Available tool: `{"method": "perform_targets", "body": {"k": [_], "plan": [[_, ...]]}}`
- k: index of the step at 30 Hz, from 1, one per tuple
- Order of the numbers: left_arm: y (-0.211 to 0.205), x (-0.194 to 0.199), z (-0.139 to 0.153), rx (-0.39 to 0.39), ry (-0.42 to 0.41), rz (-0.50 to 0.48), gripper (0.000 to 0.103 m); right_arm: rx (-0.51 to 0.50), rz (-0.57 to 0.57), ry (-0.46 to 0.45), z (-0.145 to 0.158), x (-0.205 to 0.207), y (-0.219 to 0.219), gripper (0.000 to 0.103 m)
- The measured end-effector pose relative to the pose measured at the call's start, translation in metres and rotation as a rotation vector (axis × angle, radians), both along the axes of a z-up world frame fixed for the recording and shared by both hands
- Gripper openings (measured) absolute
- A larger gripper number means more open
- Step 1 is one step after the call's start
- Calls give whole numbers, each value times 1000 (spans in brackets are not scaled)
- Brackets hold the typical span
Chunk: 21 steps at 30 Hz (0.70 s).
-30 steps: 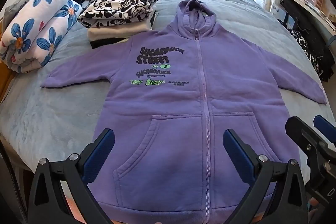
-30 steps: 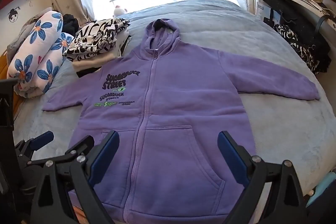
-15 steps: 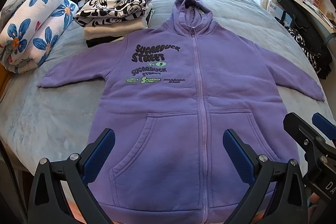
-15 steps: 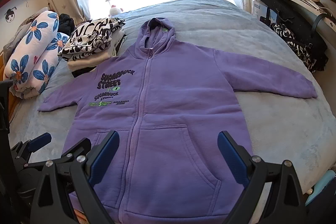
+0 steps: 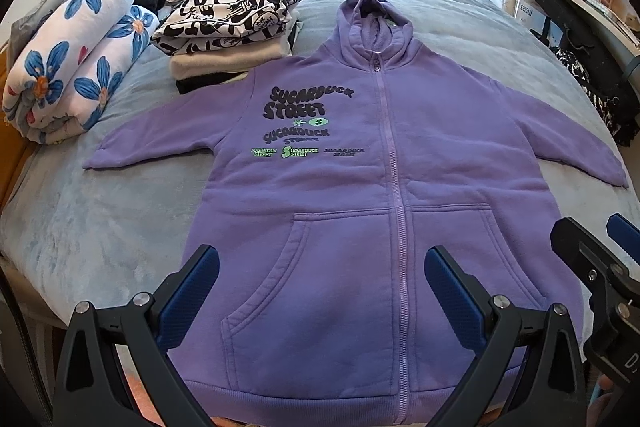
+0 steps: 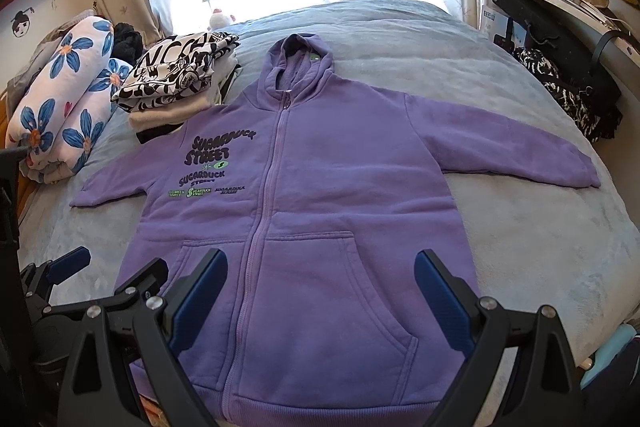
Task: Fold large clothes
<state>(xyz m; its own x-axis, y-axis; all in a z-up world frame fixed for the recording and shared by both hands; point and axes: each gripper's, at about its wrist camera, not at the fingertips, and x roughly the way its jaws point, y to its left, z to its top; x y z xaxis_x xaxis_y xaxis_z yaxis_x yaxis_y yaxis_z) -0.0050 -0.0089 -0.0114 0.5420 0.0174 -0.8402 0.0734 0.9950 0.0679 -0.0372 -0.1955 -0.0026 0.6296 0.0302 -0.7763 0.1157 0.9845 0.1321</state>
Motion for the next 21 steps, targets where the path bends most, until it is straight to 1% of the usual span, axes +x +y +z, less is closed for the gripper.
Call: {"method": "perform_targets", "body": {"k": [8, 21], "plan": [[7, -1, -4, -16, 23, 21, 102, 2, -5, 5, -2, -8, 0, 95], [8, -4, -4, -17, 22, 20, 102, 2, 2, 24, -4, -9, 2, 95]]}}
